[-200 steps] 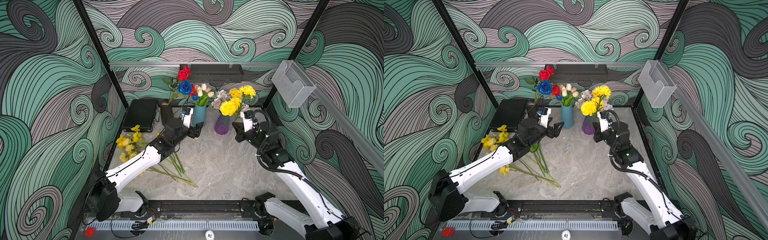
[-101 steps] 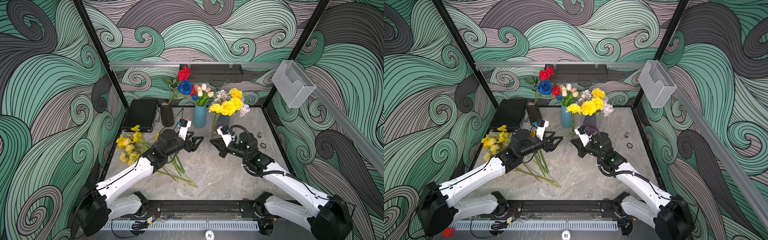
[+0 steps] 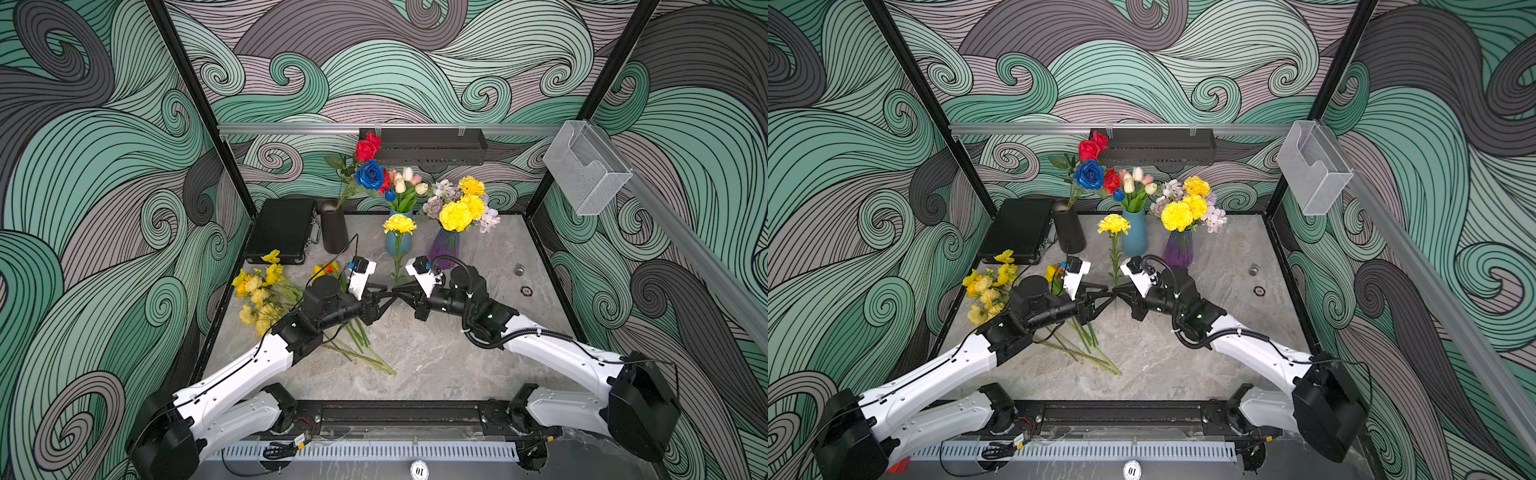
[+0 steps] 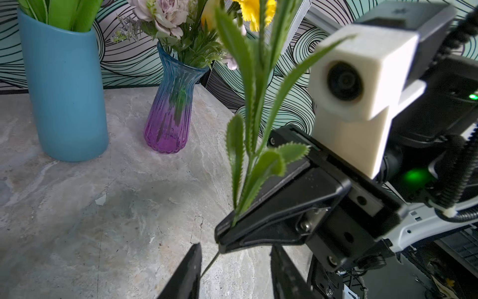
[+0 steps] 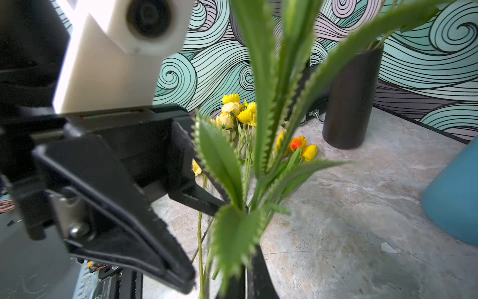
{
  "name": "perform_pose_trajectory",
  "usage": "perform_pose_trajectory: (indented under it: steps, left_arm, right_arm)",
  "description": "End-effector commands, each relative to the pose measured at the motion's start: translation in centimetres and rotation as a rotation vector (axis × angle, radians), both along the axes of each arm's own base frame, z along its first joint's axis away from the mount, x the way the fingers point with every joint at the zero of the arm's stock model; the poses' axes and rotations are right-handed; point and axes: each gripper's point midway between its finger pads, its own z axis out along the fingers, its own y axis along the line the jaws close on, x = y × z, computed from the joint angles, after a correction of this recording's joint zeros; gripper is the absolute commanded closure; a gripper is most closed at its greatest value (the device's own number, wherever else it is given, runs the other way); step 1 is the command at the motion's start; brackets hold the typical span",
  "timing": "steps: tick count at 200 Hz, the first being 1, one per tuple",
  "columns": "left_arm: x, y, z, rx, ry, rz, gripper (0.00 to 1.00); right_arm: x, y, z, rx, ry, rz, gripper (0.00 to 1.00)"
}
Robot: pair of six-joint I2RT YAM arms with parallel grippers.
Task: Pick out yellow flowers from the vase
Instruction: Place the flower at the center of the board.
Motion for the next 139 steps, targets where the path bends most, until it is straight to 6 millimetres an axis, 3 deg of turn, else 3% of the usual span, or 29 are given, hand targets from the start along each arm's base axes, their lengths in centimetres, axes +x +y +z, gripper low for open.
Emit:
perform_pose_trajectory:
  steps: [1,46,58,73,103,139]
  left_arm:
    - [-0.6,0.5,-0.2,0.002,0.001,-0.003,0.59]
    - [-1.8,1.2,-1.1,0.032,-0.014,-0.026,0.62]
    - [-1.7,1.2,-1.0,0.039,-0.014,-0.025,0.67]
    - [-1.6,0.9,-0.8,0.044,-0.013,-0.037,0.77]
    - [-1.6,0.4,-0.5,0.039,-0.009,-0.054,0.89]
    - [-1.4,0.7,-0.4,0.047,-0.006,-0.037,0.92]
  right_arm:
    - [-0.3,0.7,2.8,0.068,-0.026,0.031,1.0]
    - [-0.9,0.8,5.4,0.112,0.005,0.045,1.0]
    - [-1.5,1.1,6.1,0.12,-0.008,0.065,1.0]
    - [-2.1,1.6,6.1,0.092,-0.005,0.082,1.0]
    - [-2.1,1.6,5.6,0.079,0.005,0.07,1.0]
    - [-2.1,1.9,5.3,0.08,0.019,0.075,1.0]
